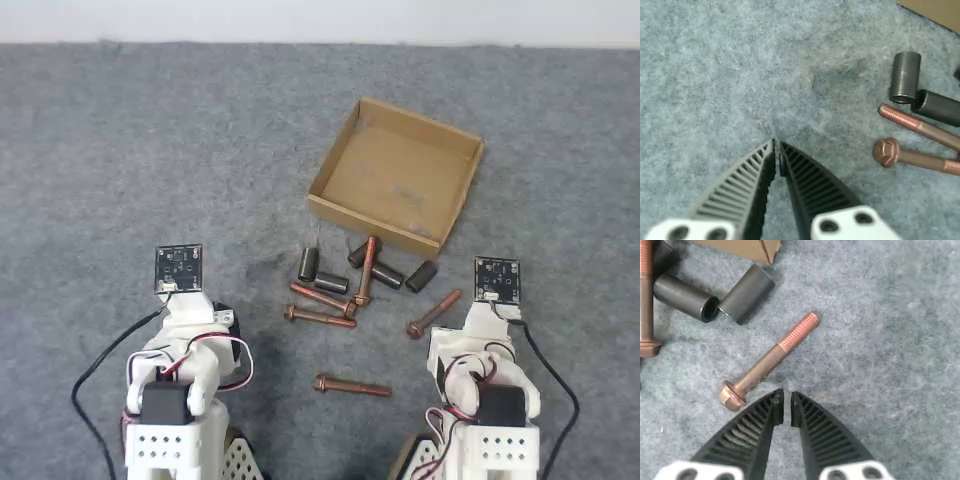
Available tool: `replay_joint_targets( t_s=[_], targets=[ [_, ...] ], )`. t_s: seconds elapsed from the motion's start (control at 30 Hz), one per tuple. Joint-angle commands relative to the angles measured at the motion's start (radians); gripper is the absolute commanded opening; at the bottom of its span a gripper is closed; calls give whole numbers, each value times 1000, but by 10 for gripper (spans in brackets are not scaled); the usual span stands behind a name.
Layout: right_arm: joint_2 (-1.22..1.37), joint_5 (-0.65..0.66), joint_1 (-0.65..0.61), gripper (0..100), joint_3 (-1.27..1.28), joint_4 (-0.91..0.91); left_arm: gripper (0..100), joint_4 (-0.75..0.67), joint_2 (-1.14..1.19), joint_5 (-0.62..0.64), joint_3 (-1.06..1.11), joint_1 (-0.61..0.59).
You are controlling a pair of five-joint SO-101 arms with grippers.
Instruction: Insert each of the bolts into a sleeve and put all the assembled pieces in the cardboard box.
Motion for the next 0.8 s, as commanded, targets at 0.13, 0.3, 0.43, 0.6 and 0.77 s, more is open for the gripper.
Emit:
replay_joint_targets(
  t_s=[0.13,0.3,0.43,0.6,0.77],
  targets=[
    [-19,12,15,6,14,4,12,5,-17,-9,-16,3],
    [-19,14,24,6,14,-7,12,3,-17,-9,-82,-6],
    [-21,14,102,6,-29,-73,12,3,-17,-11,-131,-6],
    [-21,14,139,6,-25,-268,12,-115,-17,-6,-124,-6],
    [-19,15,107,6,12,-438,12,-247,-17,-6,-33,-6]
  ],
)
